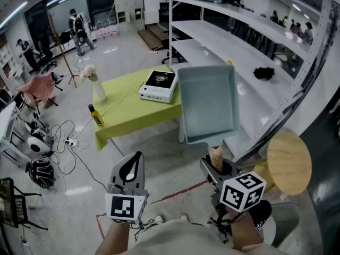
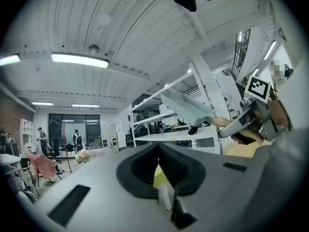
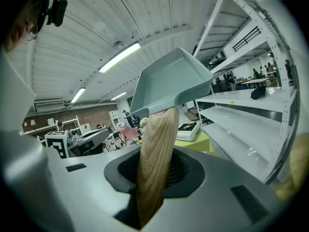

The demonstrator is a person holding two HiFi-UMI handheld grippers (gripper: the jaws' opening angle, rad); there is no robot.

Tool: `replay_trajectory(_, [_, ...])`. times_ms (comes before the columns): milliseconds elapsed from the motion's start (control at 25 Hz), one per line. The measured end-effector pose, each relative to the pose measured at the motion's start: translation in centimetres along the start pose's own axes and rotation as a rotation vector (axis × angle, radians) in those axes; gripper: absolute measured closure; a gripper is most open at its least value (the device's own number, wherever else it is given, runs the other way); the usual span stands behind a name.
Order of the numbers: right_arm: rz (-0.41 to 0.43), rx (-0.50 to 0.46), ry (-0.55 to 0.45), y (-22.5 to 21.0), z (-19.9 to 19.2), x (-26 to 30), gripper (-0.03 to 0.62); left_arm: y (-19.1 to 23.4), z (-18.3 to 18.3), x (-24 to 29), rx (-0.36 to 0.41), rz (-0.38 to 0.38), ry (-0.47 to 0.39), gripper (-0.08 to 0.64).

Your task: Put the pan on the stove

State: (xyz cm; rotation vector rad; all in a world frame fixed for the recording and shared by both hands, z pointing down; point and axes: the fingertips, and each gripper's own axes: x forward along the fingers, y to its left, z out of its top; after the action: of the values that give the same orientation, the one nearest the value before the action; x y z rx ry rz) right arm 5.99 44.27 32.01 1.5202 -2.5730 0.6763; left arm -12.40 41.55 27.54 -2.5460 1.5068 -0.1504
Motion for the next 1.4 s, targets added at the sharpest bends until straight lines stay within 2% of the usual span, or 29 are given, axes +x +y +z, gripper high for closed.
replay_trajectory(440, [-0.017,0.033,-0.006,-3.4,0.1,-0.4,0.506,-2.5,-0.3,2.5,0.004,-0.006,0.02,0.553])
replay_trajectory(760, [-0.025,0.03,0.009,-6.4,-0.5,-0.7,0.506,-3.7,-0.8,4.0,0.013,0.017,0.033,0.553])
replay_trajectory(1080, [-0.024,0.013,0.023,-8.9,-1.1,-2.0,0.506,-5.9,-0.6,5.1,0.0,0.026,0.018,0.552])
replay_trajectory(1240, [-0.022,0.01,0.031,-9.9,-1.2,-1.8,0.506,-5.9,-0.3,5.8,-0.025,0.036,-0.009,0.552])
replay_trajectory(1400, [-0.023,0.012,0.027,-10.7,-1.3,-0.7,0.506,-5.6,-0.9,7.0,-0.016,0.04,-0.017,0.553])
